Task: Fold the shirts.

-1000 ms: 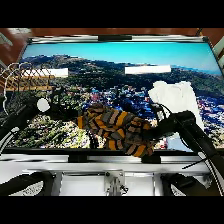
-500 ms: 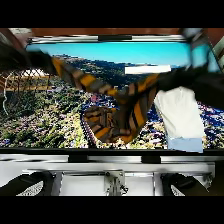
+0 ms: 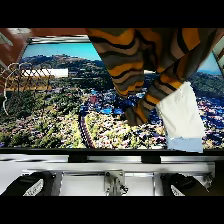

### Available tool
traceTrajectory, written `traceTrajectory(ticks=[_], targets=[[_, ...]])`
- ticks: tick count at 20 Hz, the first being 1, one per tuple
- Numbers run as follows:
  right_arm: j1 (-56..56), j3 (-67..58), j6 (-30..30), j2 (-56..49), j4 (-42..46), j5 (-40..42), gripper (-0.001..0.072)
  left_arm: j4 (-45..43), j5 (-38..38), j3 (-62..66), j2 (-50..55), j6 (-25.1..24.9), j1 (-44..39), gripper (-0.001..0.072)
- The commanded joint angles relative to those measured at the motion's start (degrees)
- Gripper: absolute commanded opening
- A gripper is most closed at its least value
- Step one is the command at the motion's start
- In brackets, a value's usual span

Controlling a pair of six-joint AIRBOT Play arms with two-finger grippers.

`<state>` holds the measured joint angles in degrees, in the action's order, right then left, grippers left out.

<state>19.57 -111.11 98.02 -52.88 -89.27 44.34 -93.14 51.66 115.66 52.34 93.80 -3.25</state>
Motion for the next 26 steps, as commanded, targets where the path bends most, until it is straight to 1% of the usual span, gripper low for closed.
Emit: traceTrajectory(ticks=[1, 3, 6, 7, 8, 9, 11, 13, 16, 18, 19, 20, 21, 22, 23, 24, 25, 26], targets=[[0.0, -1.5, 0.1, -0.1, -6.2, 3.8, 0.0054, -0.9, 9.8, -5.8, -3.6, -0.1, 6.3, 0.0041], [0.0, -1.5, 0.1, -1.3, -11.2, 9.1, 0.0053, -0.9, 14.5, -8.8, -3.2, -0.1, 6.9, 0.0042], [0.0, -1.5, 0.2, -6.1, -20.3, 21.3, 0.0054, 0.0, 17.2, -15.8, -3.0, -0.2, 6.9, 0.0042], [0.0, -1.5, 0.2, -8.6, -23.2, 25.7, 0.0054, -0.1, 19.4, -18.6, -3.0, -2.6, 6.9, 0.0042], [0.0, -1.5, 0.2, -11.2, -25.5, 29.8, 0.0053, -0.6, 22.1, -21.7, -3.0, -6.2, 6.9, 0.0042], [0.2, -1.5, 0.2, -14.3, -28.4, 34.1, 0.0054, -1.8, 24.2, -24.7, -3.0, -7.7, 6.9, 0.0042], [3.1, -1.5, 0.2, -20.8, -29.6, 40.6, 0.0054, -3.6, 25.4, -31.3, -3.0, -7.9, 6.9, 0.0041], [7.3, -1.5, 0.2, -27.6, -28.7, 42.9, 0.0054, -3.6, 24.8, -38.1, -2.8, -7.8, 7.2, 0.0041], [12.5, -1.5, 0.5, -37.0, -28.7, 43.0, 0.0054, -3.7, 23.8, -48.0, -1.7, -7.5, 8.6, 0.0041], [14.2, -1.5, 2.2, -43.0, -27.4, 44.5, 0.0054, -3.7, 23.9, -52.5, -0.9, -3.3, 9.4, 0.0043], [14.2, -1.5, 2.1, -45.4, -27.0, 45.9, 0.0054, -3.4, 23.9, -53.7, -0.6, -2.2, 9.4, 0.0043], [14.1, -1.5, 2.0, -47.4, -27.1, 47.5, 0.0054, -2.0, 23.9, -54.4, -0.5, -2.2, 9.3, 0.0045], [14.1, -1.5, 2.0, -48.5, -27.2, 48.3, 0.0056, -0.3, 23.8, -54.4, -0.5, -2.2, 9.3, 0.0095], [14.1, -1.5, 2.0, -49.0, -27.2, 48.5, 0.0146, 1.0, 23.7, -54.4, -0.5, -2.2, 9.3, 0.0253], [14.1, -1.5, 2.1, -49.0, -27.2, 48.6, 0.0394, 2.2, 23.6, -54.3, -0.5, -2.2, 9.3, 0.0484], [14.0, -1.5, 2.3, -48.7, -27.2, 49.5, 0.0544, 2.8, 23.6, -54.2, -0.5, -2.0, 9.3, 0.0633], [13.8, -1.6, 2.8, -48.1, -26.8, 51.2, 0.0544, 3.2, 23.7, -54.1, -0.5, -2.0, 9.3, 0.0652], [13.3, -1.6, 2.8, -47.2, -25.3, 53.5, 0.0544, 3.8, 24.0, -53.8, -0.5, -2.1, 9.1, 0.0652]])
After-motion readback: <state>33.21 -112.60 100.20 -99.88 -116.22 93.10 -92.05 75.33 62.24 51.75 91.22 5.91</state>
